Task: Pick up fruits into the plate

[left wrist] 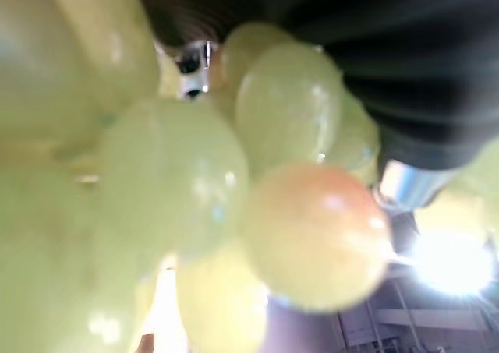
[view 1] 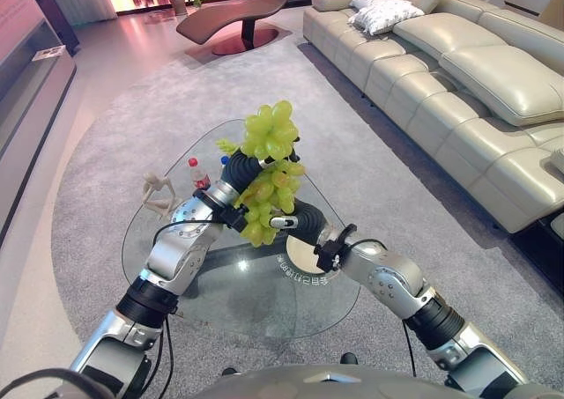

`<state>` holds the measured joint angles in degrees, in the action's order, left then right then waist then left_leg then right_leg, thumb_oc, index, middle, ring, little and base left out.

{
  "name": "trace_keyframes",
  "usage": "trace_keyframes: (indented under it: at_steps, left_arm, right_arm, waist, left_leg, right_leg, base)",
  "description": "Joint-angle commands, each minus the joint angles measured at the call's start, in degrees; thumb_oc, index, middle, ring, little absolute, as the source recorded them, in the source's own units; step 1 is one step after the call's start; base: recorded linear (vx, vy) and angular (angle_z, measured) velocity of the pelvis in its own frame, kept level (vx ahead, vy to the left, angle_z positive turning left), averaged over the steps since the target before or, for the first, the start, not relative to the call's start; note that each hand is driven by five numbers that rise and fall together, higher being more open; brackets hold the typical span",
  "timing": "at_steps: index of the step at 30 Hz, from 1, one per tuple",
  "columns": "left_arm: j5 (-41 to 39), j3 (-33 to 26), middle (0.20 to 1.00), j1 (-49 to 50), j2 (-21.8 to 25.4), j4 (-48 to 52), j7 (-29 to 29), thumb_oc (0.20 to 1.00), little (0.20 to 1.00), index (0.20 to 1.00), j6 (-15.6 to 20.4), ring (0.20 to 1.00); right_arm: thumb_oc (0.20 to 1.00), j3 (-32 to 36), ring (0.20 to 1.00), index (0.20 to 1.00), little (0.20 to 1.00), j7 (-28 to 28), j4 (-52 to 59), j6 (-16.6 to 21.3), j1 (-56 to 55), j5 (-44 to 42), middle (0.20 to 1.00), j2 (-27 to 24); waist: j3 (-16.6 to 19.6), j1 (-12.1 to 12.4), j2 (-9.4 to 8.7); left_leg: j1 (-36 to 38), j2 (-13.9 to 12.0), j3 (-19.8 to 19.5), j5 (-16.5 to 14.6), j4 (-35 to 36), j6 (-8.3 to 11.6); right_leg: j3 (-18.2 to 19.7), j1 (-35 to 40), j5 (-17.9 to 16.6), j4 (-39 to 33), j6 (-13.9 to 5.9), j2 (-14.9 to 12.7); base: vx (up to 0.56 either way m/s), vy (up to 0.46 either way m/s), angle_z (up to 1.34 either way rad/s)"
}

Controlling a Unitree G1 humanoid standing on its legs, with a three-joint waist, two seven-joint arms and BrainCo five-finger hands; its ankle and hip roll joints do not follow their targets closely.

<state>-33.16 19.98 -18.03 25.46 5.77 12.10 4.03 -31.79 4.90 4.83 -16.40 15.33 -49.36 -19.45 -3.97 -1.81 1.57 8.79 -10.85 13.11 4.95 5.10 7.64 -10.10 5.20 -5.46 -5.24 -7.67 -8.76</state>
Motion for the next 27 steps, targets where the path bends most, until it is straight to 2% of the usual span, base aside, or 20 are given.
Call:
trace_keyframes:
  at_steps: [1,3,9,18,23,24,25,27]
  left_arm:
    - [-0.9,0.7,0.200,-2.8,-0.9,1.0,-0.2,0.200,0.200,0.200,2.1,0.200]
    - [-0.4,0.4,0.200,-2.2,-1.0,1.4,-0.2,0.200,0.200,0.200,1.9,0.200]
    - [1.8,2.1,0.200,-2.4,-1.0,1.1,0.5,0.200,0.200,0.200,1.2,0.200]
    - [1.1,4.8,0.200,-3.5,-1.6,-0.3,2.2,0.200,0.200,0.200,1.8,0.200]
    - [0.6,6.2,0.200,-4.0,-2.0,-0.2,3.0,0.200,0.200,0.200,1.6,0.200]
    - [0.4,6.9,0.200,-4.3,-2.2,-0.2,3.1,0.200,0.200,0.200,1.3,0.200]
    - [0.4,7.0,0.200,-4.4,-2.3,-0.2,3.1,0.200,0.200,0.200,1.2,0.200]
    - [-0.1,7.7,0.200,-4.8,-2.6,-0.2,3.0,0.200,0.200,0.200,0.9,0.200]
  right_arm:
    - [1.000,3.5,1.000,1.000,1.000,-2.3,7.4,4.9,3.4,-1.3,1.000,5.8]
    - [1.000,3.7,1.000,1.000,1.000,-3.5,8.0,4.8,3.2,-3.5,1.000,5.8]
    - [1.000,0.3,1.000,1.000,1.000,-0.4,8.3,-0.4,3.6,-10.9,1.000,7.5]
    - [1.000,-4.4,1.000,1.000,1.000,1.6,7.1,-5.6,4.5,-18.6,1.000,9.0]
    - [1.000,-5.9,1.000,1.000,1.000,2.2,6.6,-6.1,4.3,-21.3,1.000,9.5]
    - [0.407,-6.1,0.407,0.407,0.407,2.6,6.4,-5.9,4.5,-22.1,0.407,9.6]
    - [0.200,-6.2,0.200,0.200,0.200,2.5,6.3,-5.9,4.5,-22.3,0.200,9.6]
    - [0.200,-6.6,0.200,0.200,0.200,3.2,6.4,-5.3,4.8,-21.8,0.200,10.0]
  waist:
    - [-0.1,-0.4,-1.42]
    - [-0.2,-0.4,-1.39]
    - [-0.4,0.2,-1.44]
    - [0.1,0.8,-1.89]
    - [0.3,1.0,-2.05]
    - [0.3,1.0,-2.12]
    - [0.3,1.0,-2.12]
    - [0.4,0.9,-2.16]
  left_leg:
    - [-1.3,0.4,-0.1,-2.0,-1.3,-1.40]
    - [-1.2,0.5,-0.1,-2.0,-1.3,-1.52]
    - [-1.4,0.7,-0.1,-2.1,-1.3,-1.69]
    - [-1.2,0.5,-0.3,-2.1,-1.1,-1.79]
    - [-1.1,0.5,-0.4,-2.0,-1.1,-1.81]
    - [-1.2,0.5,-0.5,-1.9,-1.1,-1.85]
    - [-1.2,0.5,-0.5,-1.9,-1.1,-1.85]
    - [-1.1,0.5,-0.5,-1.9,-1.0,-1.91]
  right_leg:
    - [-2.6,2.4,4.1,3.7,0.20,-1.6]
    - [-2.6,2.4,4.0,3.6,0.14,-1.7]
    - [-3.0,2.2,3.8,3.5,-0.05,-2.0]
    - [-3.3,2.6,3.8,3.5,-0.01,-2.0]
    - [-3.3,2.7,3.9,3.6,0.07,-1.9]
    - [-3.3,2.6,3.8,3.6,0.11,-1.8]
    - [-3.3,2.6,3.8,3.6,0.12,-1.8]
    - [-3.2,2.7,3.8,3.6,0.14,-1.7]
  base:
    - [0.00,0.000,0.00]
    - [0.00,0.000,0.00]
    - [0.00,0.000,0.00]
    - [0.00,0.000,0.00]
    - [0.00,0.000,0.00]
    - [0.00,0.000,0.00]
    - [0.00,0.000,0.00]
    - [0.00,0.000,0.00]
